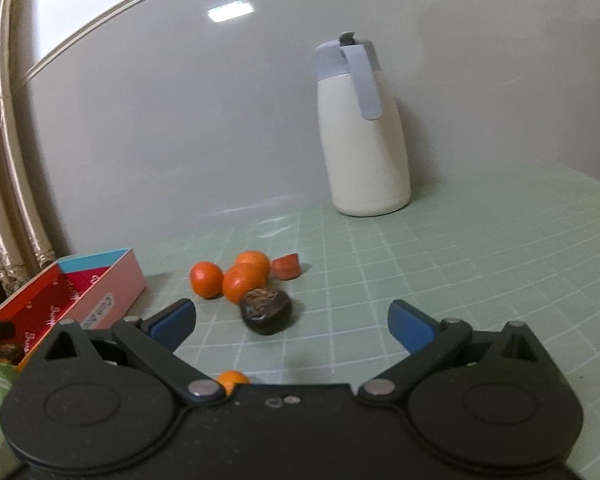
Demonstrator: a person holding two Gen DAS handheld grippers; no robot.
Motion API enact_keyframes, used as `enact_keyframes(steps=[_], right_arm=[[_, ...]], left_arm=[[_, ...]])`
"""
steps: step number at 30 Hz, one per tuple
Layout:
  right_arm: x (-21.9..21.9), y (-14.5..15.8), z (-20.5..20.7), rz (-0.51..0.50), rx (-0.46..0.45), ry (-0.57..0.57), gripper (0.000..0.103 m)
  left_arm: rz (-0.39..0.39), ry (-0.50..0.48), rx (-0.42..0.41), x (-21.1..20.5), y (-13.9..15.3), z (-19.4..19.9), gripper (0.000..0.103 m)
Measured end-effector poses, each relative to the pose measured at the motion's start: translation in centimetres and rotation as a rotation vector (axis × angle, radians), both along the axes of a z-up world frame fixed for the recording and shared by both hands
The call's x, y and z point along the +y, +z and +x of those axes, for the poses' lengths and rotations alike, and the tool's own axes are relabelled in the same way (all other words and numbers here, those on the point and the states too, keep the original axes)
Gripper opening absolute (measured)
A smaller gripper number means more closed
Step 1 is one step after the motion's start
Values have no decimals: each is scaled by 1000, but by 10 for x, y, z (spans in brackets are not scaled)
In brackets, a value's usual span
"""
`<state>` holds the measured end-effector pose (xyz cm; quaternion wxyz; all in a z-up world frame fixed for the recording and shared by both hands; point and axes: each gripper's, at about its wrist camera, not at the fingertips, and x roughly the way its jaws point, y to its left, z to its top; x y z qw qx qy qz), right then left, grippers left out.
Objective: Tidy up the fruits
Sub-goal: 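Carry the red-orange fruit into the box and open the left tool, then close the right tool on a small orange kumquat, then carry the kumquat into the box and open the right tool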
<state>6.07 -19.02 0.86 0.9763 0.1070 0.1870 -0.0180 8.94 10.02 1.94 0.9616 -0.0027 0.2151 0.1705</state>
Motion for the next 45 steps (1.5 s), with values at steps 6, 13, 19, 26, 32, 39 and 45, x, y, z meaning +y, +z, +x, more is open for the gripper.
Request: enact_keyframes(steps=[6, 13, 19, 26, 32, 39, 45], right_arm=[[11, -2, 3, -13, 9, 32, 103], [23, -7, 9, -7, 49, 81, 89], [28, -16, 17, 24, 103, 104, 54], [27, -25, 24, 86, 145, 93, 34], [25, -30, 27, 107, 165, 82, 21], [25, -31, 26, 96, 165, 88, 20], [26, -20, 18, 72, 93, 85, 20]], left_arm=[[13, 17, -31, 10, 3, -12, 85], [26, 91, -62, 32, 5, -26, 94], [26, 118, -57, 47, 4, -30, 95], [44, 123, -57, 52, 3, -36, 95], [35, 134, -53, 57, 3, -36, 95], [32, 138, -55, 58, 3, -37, 95], [45, 150, -62, 60, 3, -41, 95]])
